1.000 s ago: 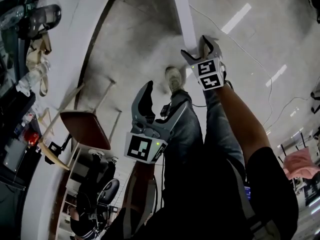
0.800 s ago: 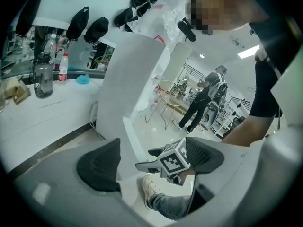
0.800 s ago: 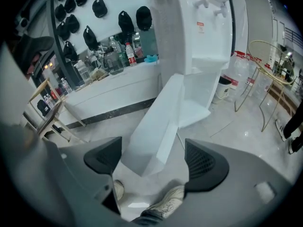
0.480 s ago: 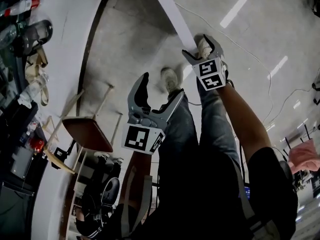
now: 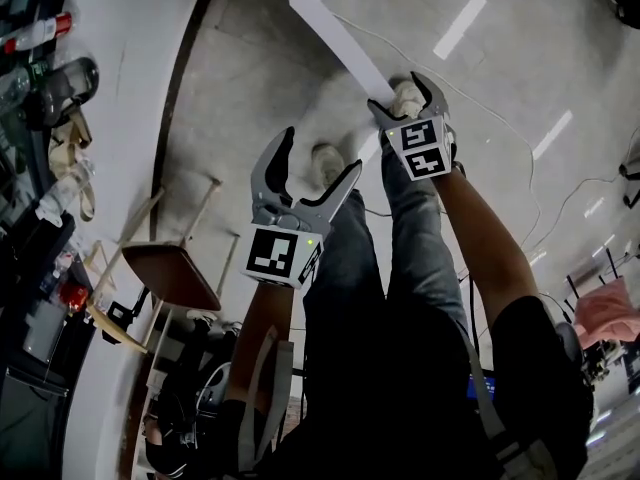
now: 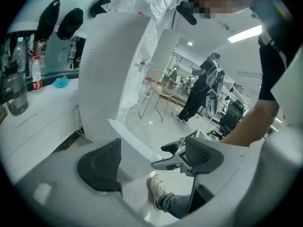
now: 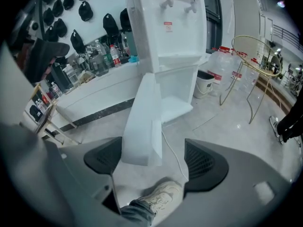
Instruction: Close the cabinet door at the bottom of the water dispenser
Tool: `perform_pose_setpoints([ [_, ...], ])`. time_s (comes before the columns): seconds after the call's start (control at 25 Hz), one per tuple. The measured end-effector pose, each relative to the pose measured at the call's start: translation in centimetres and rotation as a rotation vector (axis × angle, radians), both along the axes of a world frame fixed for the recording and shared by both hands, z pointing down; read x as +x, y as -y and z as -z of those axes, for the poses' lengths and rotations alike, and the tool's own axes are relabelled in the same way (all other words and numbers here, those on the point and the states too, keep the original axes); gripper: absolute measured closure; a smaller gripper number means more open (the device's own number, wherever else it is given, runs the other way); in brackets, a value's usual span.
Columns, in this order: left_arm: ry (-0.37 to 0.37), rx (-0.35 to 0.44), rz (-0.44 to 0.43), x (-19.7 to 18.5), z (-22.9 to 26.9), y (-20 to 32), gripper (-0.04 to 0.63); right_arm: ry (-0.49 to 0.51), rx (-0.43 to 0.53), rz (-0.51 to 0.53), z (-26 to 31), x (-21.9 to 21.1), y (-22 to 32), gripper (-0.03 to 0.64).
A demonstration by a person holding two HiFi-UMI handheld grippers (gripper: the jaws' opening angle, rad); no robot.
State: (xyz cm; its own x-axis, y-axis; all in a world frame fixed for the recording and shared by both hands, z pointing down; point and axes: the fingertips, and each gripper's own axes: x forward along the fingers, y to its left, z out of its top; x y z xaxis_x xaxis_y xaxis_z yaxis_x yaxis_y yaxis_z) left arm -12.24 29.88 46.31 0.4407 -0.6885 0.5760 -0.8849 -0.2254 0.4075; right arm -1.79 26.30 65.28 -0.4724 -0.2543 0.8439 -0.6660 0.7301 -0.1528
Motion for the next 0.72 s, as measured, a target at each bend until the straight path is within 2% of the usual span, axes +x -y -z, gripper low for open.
perform_pose_setpoints([
  [0.2, 0.007, -0.022, 0.007, 0.7, -1.8, 1.4, 0.160, 0.002, -0.002, -0.021, 0.4, 1.4, 1.4, 0.207],
  [0.72, 0.005, -0.034, -0.027, 5.1, -2.5, 6.1, 0.167, -0.010, -0.022, -0.060, 0.3, 5.9, 6.3, 0.225],
])
